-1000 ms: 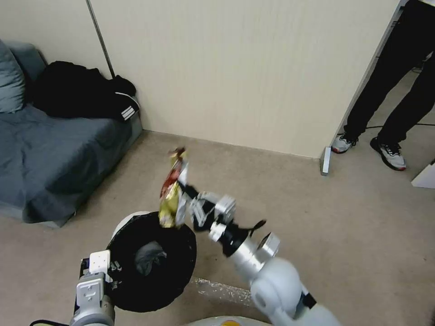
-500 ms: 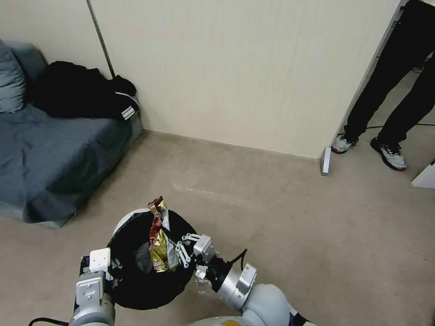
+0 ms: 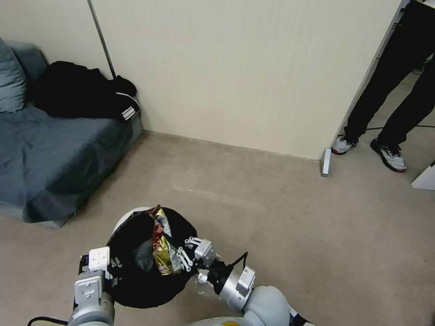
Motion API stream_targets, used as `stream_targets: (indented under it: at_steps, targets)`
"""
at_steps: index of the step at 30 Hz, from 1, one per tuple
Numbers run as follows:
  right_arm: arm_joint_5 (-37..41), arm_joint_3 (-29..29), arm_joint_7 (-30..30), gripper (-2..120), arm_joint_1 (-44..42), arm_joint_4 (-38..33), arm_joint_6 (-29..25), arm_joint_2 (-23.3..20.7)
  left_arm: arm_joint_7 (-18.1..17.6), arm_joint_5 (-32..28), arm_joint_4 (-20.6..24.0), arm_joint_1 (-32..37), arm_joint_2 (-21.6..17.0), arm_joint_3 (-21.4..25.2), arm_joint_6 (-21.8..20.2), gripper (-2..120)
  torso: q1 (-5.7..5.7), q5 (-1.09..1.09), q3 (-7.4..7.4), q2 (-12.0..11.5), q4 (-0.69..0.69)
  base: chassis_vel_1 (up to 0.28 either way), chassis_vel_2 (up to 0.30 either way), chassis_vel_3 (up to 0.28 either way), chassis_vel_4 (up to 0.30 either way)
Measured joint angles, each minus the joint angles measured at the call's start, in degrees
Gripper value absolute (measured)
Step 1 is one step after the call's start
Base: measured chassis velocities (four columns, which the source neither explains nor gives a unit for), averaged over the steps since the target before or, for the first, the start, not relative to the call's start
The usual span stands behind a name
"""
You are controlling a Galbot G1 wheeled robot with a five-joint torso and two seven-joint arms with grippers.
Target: Pick up the trash bin, then pick up the garbage from the floor and place it into the trash bin.
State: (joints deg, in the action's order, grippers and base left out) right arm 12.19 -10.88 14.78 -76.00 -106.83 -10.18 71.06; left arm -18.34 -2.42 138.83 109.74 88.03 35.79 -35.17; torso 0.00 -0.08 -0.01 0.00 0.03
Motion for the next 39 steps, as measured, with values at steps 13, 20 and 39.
stream_targets:
  at_steps: [13, 20, 39]
  targets:
    - [-0.6, 0.0, -0.1, 74, -0.2, 0.0, 0.5, -0.5, 0.0, 0.0, 0.4, 0.0, 0.0, 0.0, -0.2, 0, 0.0, 0.17, 0.01, 0.0, -0.01, 0.0, 0.0, 0.0, 0.0]
    - [-1.0, 0.0, -0.2, 96, -0.3, -0.4, 0.5, -0.8, 0.0, 0.1, 0.4, 0.1, 0.0, 0.0, -0.2, 0, 0.0, 0.12, 0.01, 0.0, -0.05, 0.0, 0.0, 0.0, 0.0]
    - [-0.8, 9.8, -10.5, 100, -1.6, -20.2, 2.3, -1.9, -0.2, -3.1, 0.4, 0.5, -4.8, 0.4, -1.0, 0, 0.0, 0.1, 0.01, 0.0, -0.04, 0.0, 0.0, 0.0, 0.0]
